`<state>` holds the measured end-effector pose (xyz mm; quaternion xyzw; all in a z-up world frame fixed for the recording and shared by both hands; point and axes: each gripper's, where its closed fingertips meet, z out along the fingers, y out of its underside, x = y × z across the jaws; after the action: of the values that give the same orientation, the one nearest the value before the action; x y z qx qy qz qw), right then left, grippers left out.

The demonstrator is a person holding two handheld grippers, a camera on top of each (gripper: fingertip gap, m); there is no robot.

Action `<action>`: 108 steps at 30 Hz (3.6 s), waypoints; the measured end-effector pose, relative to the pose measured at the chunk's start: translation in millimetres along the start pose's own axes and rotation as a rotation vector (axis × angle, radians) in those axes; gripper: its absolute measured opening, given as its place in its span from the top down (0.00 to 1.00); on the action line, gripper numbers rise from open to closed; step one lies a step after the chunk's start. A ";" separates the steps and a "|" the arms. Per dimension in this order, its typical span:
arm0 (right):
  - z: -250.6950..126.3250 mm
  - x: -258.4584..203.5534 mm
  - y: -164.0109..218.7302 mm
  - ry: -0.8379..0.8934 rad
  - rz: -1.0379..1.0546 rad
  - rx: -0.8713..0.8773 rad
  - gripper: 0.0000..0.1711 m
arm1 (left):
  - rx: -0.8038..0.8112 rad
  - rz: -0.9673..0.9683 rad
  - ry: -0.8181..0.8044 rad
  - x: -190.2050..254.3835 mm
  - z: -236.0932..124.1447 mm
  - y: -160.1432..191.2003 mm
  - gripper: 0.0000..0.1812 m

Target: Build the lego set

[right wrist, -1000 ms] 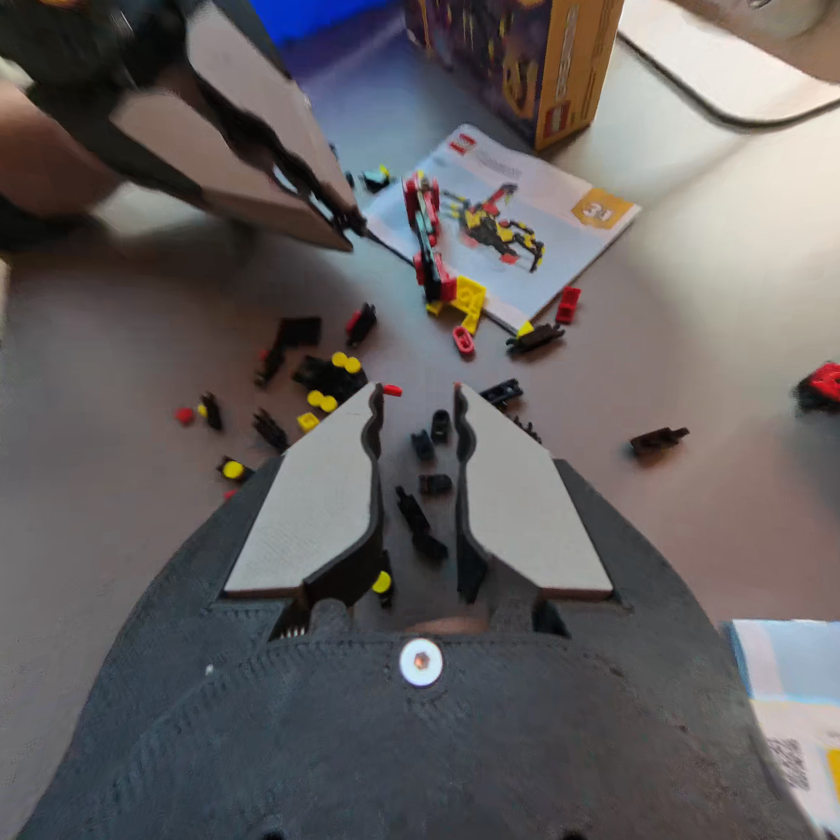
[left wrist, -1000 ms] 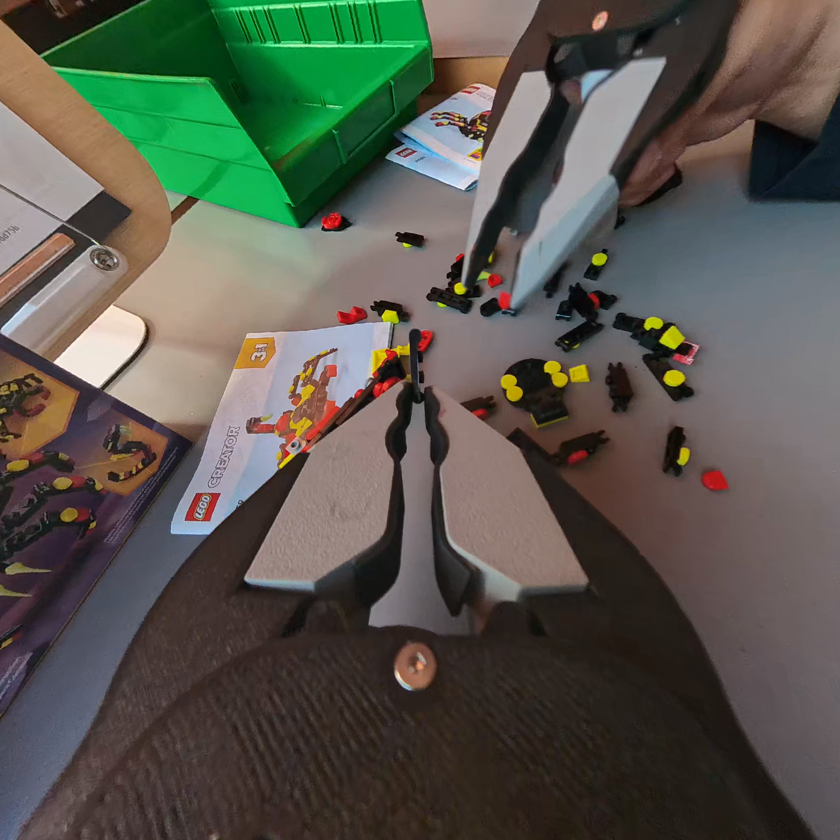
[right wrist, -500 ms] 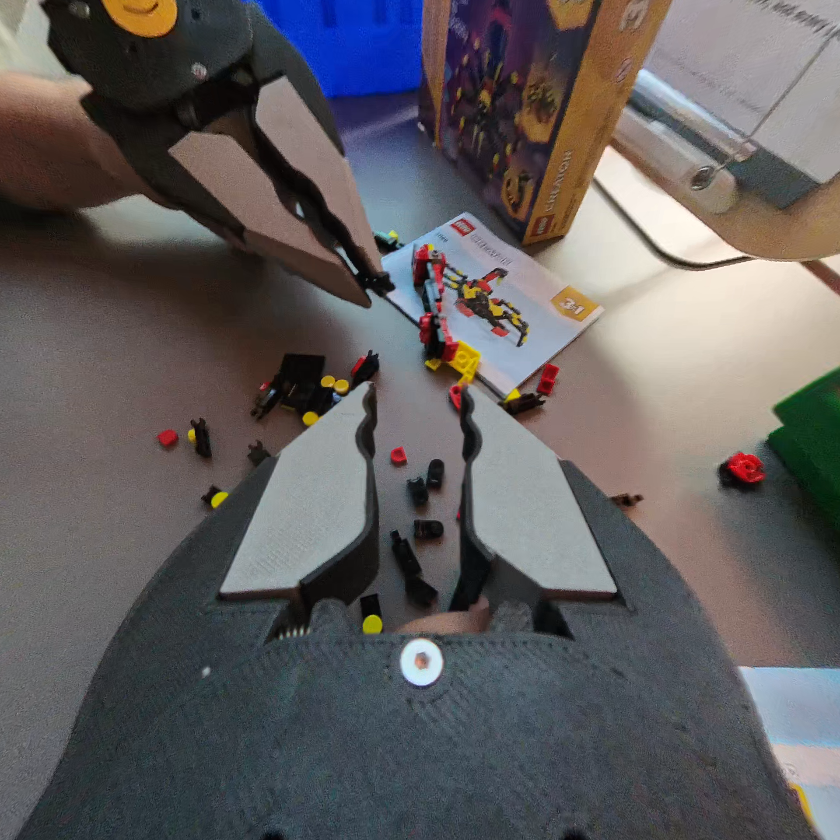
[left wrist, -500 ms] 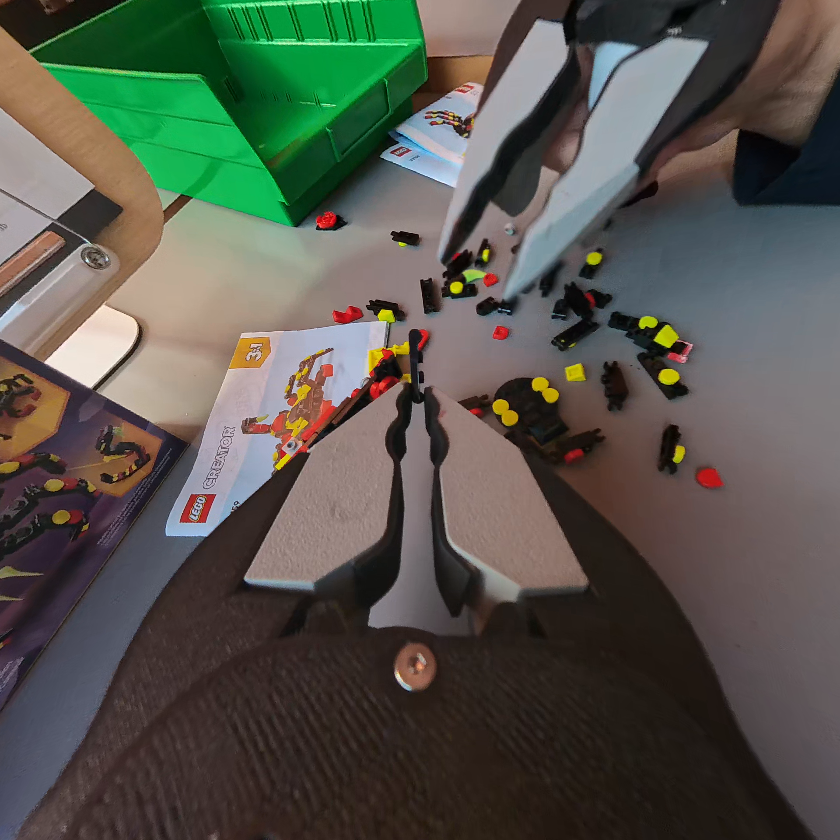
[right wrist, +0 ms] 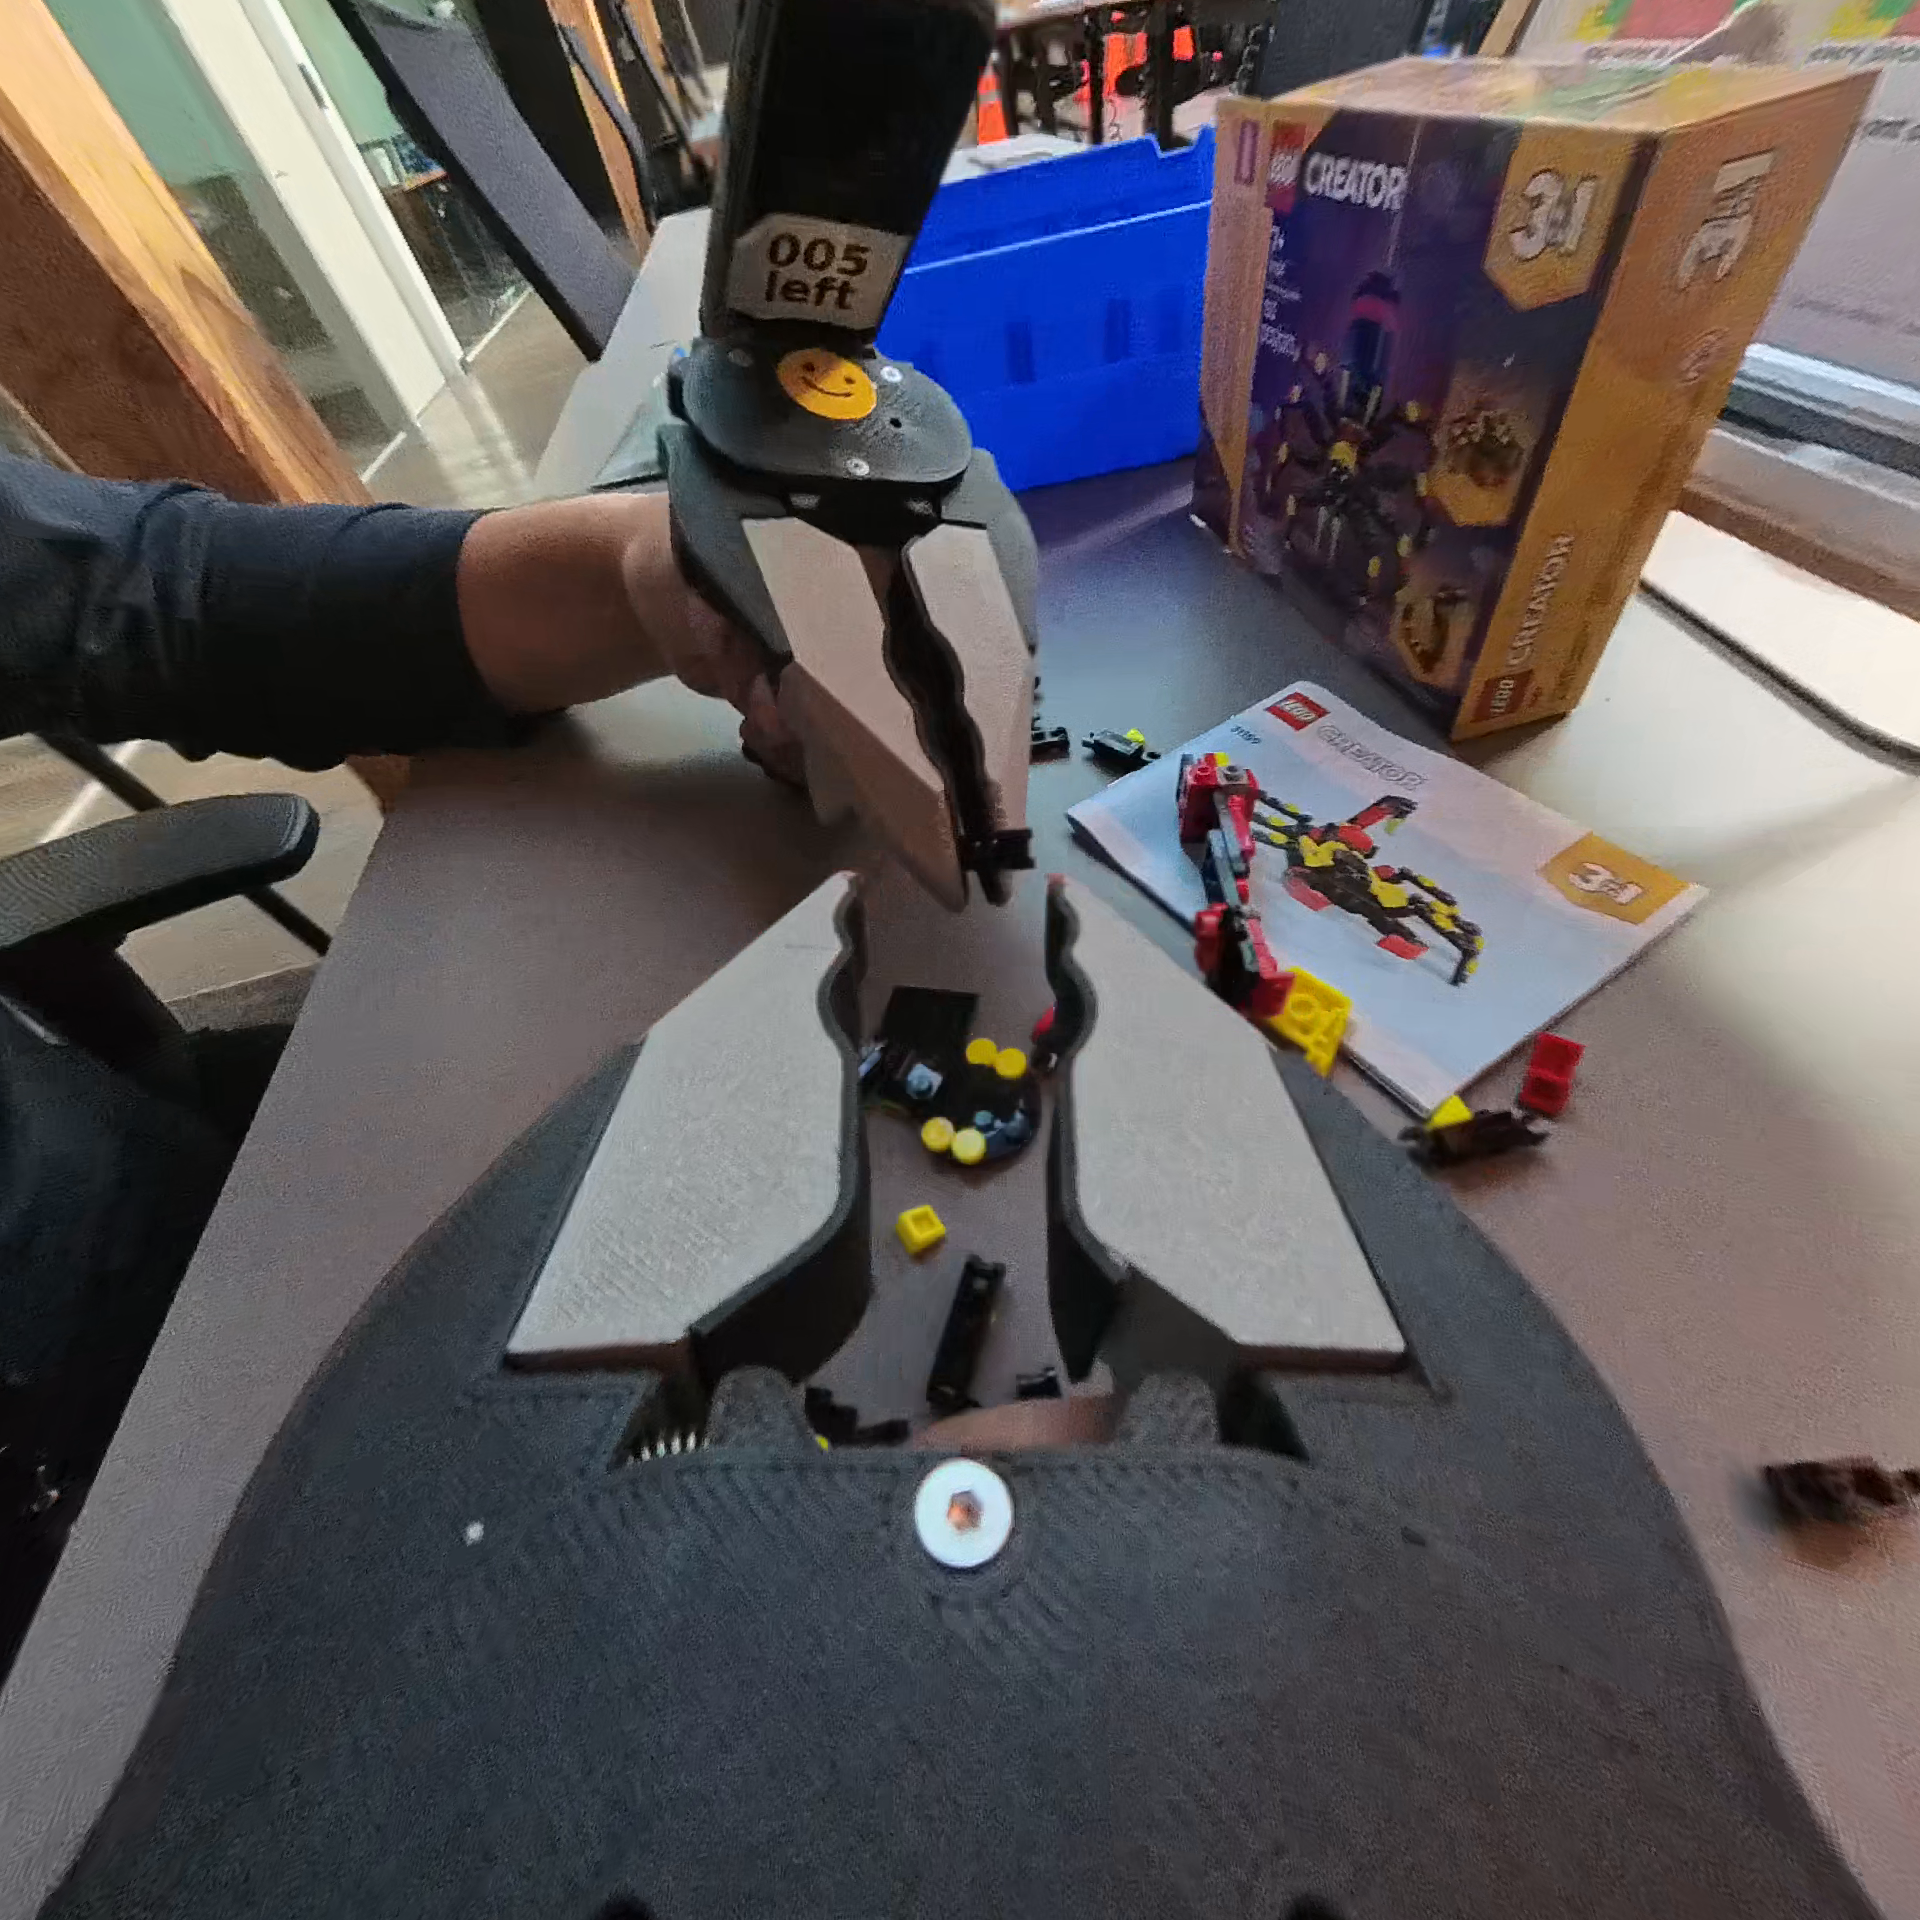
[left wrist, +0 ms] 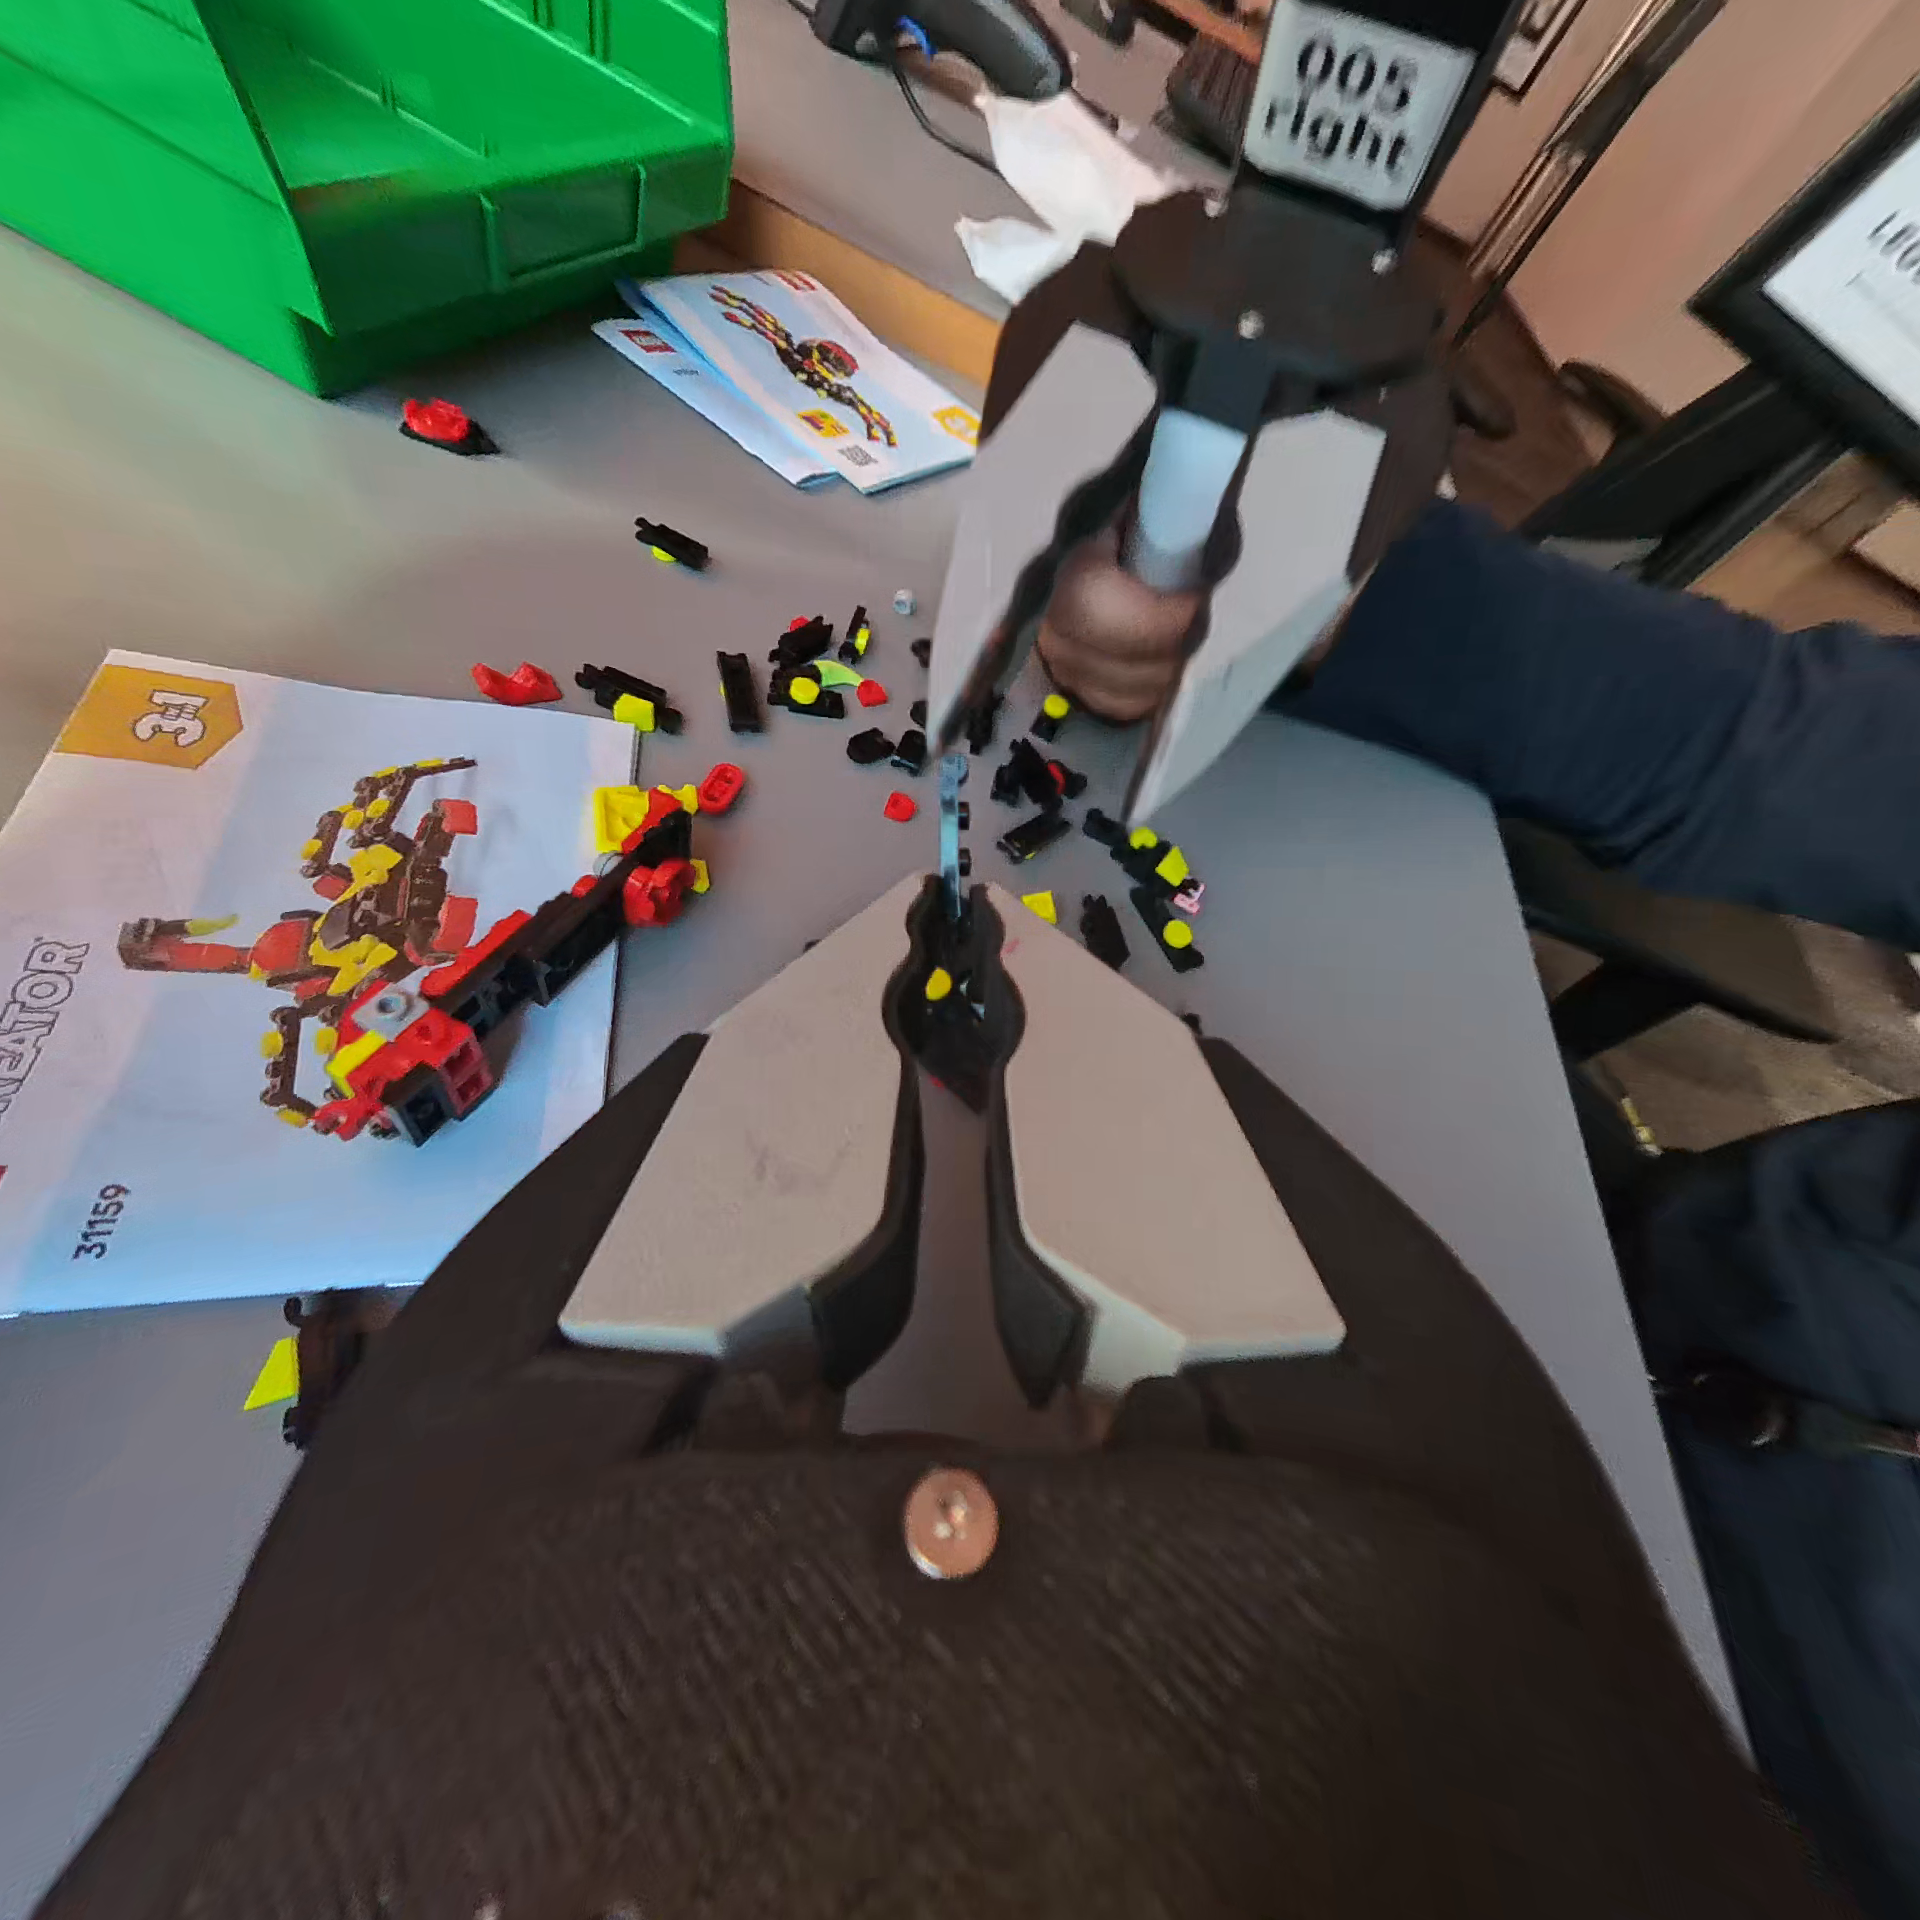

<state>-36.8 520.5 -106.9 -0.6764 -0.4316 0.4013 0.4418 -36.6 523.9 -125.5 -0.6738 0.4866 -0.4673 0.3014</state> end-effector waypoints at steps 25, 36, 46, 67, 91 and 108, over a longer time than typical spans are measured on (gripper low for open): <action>-1.1 15.5 -4.8 0.122 -0.071 0.015 0.99 | -0.072 0.068 0.005 10.7 9.4 9.9 0.91; -67.7 106.4 30.7 0.601 -0.236 -0.193 0.90 | 0.201 0.228 -0.348 -44.9 -31.7 -32.8 0.87; -155.3 122.3 -6.5 1.185 -0.478 0.068 1.00 | 0.169 0.573 -0.532 -48.6 -37.4 -31.1 0.91; -133.1 46.6 36.2 1.257 -0.667 -0.287 1.00 | 0.442 0.203 -0.672 -27.2 -103.5 -25.8 1.00; -151.5 77.1 37.2 0.866 -0.122 -0.025 1.00 | 0.157 -0.094 -0.237 -74.4 -44.7 -19.7 1.00; -142.7 94.7 47.5 0.813 -0.082 -0.112 1.00 | 0.063 -0.038 -0.257 -92.8 -26.1 -21.7 1.00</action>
<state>134.8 562.3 -126.0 -0.7850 -0.2697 0.0594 0.5545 -60.8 619.7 -128.0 -0.7274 0.4161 -0.3978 0.3735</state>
